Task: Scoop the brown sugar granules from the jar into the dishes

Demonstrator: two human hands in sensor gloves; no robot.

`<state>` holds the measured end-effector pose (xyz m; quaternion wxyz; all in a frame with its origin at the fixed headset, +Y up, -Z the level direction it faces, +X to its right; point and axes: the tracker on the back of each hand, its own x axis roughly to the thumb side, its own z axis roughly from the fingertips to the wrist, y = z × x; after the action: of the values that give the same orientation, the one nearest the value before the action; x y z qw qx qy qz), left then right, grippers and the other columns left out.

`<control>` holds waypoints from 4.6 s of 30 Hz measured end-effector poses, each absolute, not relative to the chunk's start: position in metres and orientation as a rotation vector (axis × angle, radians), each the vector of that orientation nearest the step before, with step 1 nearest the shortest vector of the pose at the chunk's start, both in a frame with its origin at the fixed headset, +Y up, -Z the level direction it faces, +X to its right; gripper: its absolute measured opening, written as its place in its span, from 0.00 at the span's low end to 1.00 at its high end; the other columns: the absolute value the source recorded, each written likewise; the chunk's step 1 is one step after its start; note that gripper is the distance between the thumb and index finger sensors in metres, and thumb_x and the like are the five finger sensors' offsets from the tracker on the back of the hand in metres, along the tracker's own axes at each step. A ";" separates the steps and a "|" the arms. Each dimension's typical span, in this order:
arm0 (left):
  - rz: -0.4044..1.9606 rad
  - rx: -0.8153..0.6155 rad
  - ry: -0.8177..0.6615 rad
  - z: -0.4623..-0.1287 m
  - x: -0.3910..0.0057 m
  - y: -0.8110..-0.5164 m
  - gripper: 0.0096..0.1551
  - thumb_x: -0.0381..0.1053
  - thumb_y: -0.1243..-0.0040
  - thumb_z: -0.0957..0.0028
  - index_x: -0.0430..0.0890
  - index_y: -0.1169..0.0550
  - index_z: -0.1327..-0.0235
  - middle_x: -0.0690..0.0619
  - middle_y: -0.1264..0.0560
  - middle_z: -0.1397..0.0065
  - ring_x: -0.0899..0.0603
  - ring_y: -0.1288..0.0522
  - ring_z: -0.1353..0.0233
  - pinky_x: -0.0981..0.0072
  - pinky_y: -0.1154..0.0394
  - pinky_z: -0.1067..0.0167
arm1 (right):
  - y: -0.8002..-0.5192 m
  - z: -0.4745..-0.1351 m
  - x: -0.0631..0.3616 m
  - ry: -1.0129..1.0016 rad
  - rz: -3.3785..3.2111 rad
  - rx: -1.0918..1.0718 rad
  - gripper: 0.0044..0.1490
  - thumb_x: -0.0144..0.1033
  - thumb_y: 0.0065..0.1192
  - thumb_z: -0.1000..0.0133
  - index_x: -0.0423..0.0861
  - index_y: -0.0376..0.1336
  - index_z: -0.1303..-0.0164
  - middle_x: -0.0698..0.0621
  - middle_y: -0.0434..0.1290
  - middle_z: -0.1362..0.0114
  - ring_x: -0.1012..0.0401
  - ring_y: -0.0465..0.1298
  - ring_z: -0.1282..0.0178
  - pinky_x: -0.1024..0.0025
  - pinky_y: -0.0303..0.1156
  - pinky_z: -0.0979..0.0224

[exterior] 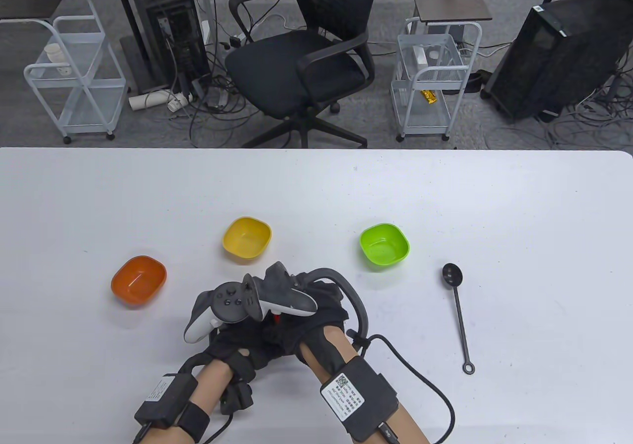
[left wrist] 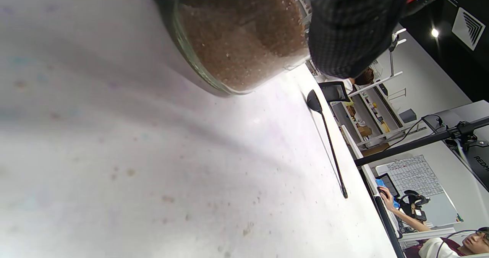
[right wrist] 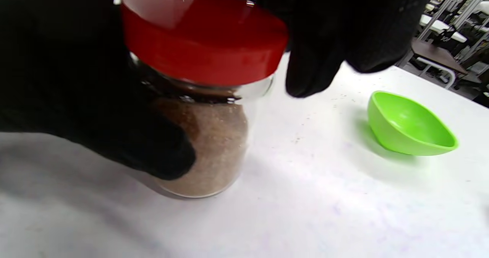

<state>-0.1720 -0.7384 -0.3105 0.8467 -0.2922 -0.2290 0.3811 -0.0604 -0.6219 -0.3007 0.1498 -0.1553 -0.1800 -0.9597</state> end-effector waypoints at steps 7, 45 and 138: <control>0.805 -0.619 -0.483 -0.310 -0.172 -0.738 0.72 0.69 0.24 0.45 0.48 0.60 0.12 0.48 0.53 0.06 0.37 0.47 0.05 0.49 0.43 0.12 | -0.622 -0.305 -0.060 -0.599 -2.795 -0.561 0.58 0.61 0.65 0.47 0.44 0.48 0.14 0.35 0.63 0.15 0.40 0.80 0.34 0.37 0.73 0.28; 0.702 -0.524 -0.510 -0.303 -0.185 -0.723 0.73 0.68 0.27 0.44 0.42 0.62 0.13 0.42 0.57 0.07 0.33 0.53 0.07 0.42 0.48 0.15 | -0.597 -0.300 -0.014 -0.493 -2.925 -0.775 0.55 0.47 0.69 0.45 0.49 0.42 0.15 0.40 0.48 0.10 0.33 0.64 0.20 0.32 0.61 0.20; 0.070 -0.362 -0.317 -0.267 -0.231 -0.695 0.60 0.71 0.51 0.37 0.38 0.62 0.12 0.35 0.66 0.10 0.26 0.64 0.11 0.32 0.54 0.20 | -0.700 -0.285 0.236 -0.624 -2.886 0.862 0.31 0.55 0.73 0.46 0.50 0.72 0.37 0.51 0.83 0.39 0.49 0.83 0.43 0.45 0.76 0.32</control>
<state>-0.2311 -0.6950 -0.2669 0.9706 -0.1791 -0.1571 0.0348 0.2364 -0.6996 -0.2850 0.0327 0.2800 -0.2026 -0.9378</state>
